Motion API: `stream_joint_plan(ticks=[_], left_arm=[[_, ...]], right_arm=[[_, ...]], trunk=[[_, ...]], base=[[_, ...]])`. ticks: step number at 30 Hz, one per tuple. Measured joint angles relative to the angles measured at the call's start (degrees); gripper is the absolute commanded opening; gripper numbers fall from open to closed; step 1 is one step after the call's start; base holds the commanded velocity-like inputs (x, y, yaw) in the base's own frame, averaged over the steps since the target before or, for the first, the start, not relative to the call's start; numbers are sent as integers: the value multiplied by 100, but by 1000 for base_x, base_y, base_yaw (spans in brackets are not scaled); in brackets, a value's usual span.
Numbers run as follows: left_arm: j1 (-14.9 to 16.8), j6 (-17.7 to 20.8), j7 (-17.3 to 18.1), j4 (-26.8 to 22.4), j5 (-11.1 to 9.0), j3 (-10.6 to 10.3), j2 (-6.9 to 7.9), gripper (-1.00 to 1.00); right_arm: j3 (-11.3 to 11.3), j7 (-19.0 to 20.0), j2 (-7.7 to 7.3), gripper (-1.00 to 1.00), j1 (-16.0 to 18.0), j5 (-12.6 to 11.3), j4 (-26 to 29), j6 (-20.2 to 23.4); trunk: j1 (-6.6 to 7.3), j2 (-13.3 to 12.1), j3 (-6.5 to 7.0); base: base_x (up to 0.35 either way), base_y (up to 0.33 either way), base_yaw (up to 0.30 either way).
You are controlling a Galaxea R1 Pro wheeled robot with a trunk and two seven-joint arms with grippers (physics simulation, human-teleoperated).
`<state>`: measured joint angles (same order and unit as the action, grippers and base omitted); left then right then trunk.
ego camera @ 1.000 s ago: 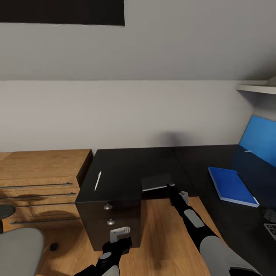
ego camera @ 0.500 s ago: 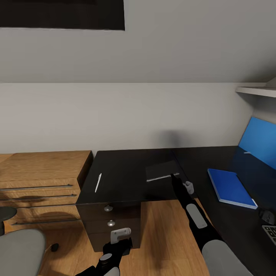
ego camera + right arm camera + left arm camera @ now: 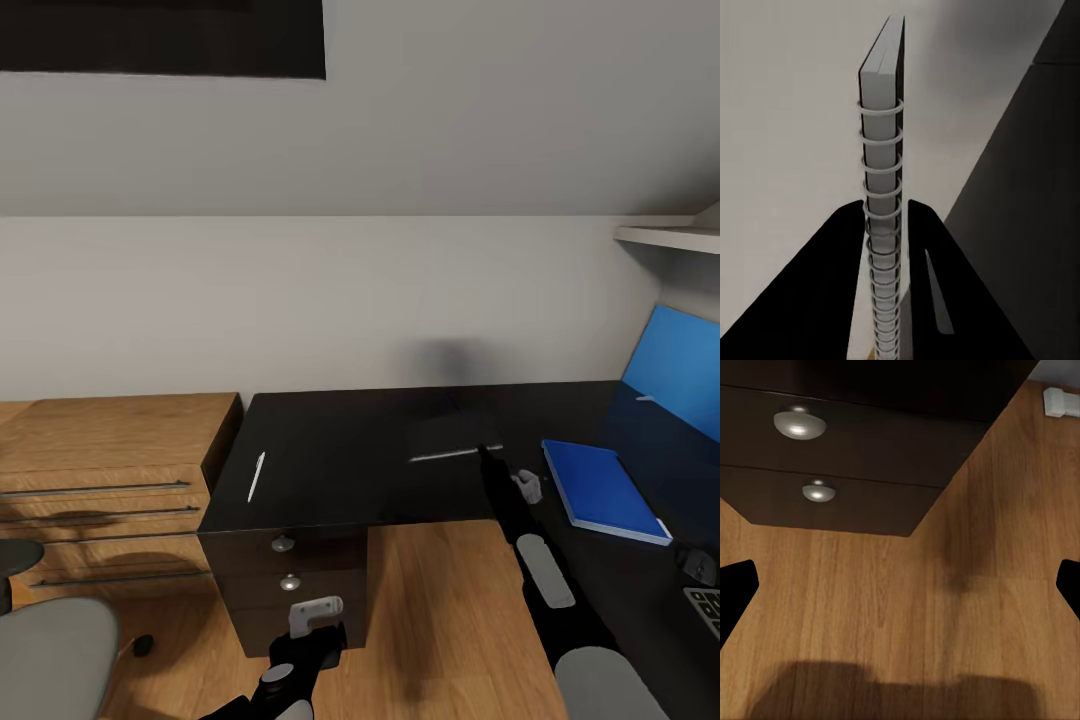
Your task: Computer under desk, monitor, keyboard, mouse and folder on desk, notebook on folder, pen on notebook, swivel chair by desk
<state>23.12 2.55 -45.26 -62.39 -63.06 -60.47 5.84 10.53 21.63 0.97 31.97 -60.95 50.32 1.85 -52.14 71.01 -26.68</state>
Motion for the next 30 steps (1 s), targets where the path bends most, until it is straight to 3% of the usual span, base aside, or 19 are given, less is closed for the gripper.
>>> stream_joint_plan(ticks=[2,6,9,17,25,30], left_arm=[[1,0,0,0,0,-1,0,100],[1,-4,-3,0,1,-3,0,100],[1,-7,-7,1,1,-3,0,100],[1,-1,-8,165,-1,-3,-22,100],[1,0,0,252,5,-11,-43,100],[0,0,1,255,8,-11,-44,100]], right_arm=[[237,-4,-24,-100,-1,-9,12,-1],[930,-10,-104,-100,-2,-5,39,8],[1169,-15,-212,-100,-2,1,44,10],[1354,-430,-445,-100,-3,-5,44,8],[1397,-491,-466,-100,-3,-4,42,17],[1395,-468,-466,-100,-2,-13,43,25]], trunk=[[0,0,0],[0,0,0],[0,0,0],[0,0,0],[0,0,0],[0,0,0]], base=[[0,0,-66],[0,0,-205],[0,0,-252],[0,0,-263],[0,0,-256],[0,0,-69]])
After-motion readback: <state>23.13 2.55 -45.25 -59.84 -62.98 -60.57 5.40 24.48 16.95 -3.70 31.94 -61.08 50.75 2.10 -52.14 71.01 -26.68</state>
